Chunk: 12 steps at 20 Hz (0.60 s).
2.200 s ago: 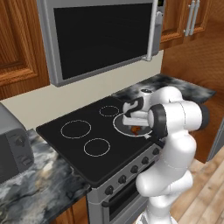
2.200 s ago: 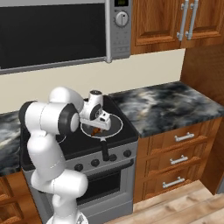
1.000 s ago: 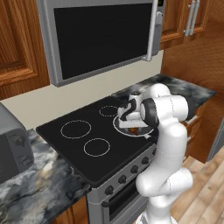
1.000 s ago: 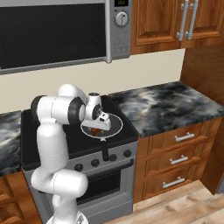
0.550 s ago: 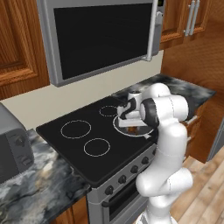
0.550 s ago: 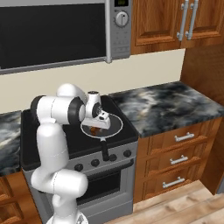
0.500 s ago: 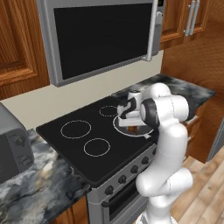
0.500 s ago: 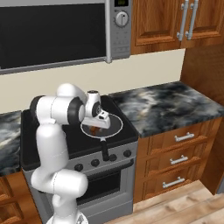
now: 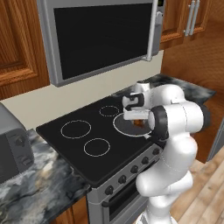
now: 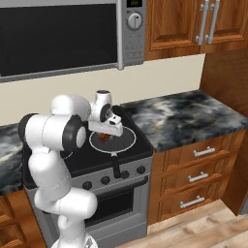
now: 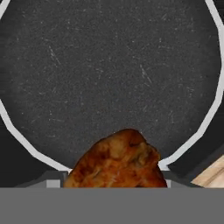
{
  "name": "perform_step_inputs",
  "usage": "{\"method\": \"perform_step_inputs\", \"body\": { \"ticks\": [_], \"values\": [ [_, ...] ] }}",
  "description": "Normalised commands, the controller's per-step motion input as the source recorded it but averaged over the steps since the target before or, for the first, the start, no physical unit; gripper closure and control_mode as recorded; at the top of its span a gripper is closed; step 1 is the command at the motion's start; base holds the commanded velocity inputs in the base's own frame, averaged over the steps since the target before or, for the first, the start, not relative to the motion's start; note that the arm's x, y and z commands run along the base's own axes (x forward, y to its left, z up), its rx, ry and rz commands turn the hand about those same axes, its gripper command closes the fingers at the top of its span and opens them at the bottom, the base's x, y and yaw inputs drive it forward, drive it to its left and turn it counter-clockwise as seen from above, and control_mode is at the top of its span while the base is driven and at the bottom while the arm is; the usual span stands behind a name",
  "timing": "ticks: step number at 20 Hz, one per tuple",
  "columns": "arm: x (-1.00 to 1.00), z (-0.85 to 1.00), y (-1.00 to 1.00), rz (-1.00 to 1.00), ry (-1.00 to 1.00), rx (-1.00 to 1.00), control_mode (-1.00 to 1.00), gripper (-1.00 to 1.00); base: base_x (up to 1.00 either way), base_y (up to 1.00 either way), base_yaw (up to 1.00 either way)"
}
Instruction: Take the chicken drumsticks from the pan and place one on each plate on the dining counter.
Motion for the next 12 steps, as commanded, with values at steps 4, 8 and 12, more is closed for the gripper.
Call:
{"method": "perform_step_inputs", "body": {
  "ticks": [4,8,12],
  "values": [
    [-0.93,0.39,-0.06,0.0,-0.01,0.11,-1.0,1.0,0.0,0.0,0.0],
    [-0.75,0.46,0.0,0.0,0.08,0.06,-1.0,1.0,0.0,0.0,0.0],
    [-0.84,0.31,0.0,0.0,0.0,0.03,-1.0,1.0,0.0,0.0,0.0]
  ]
}}
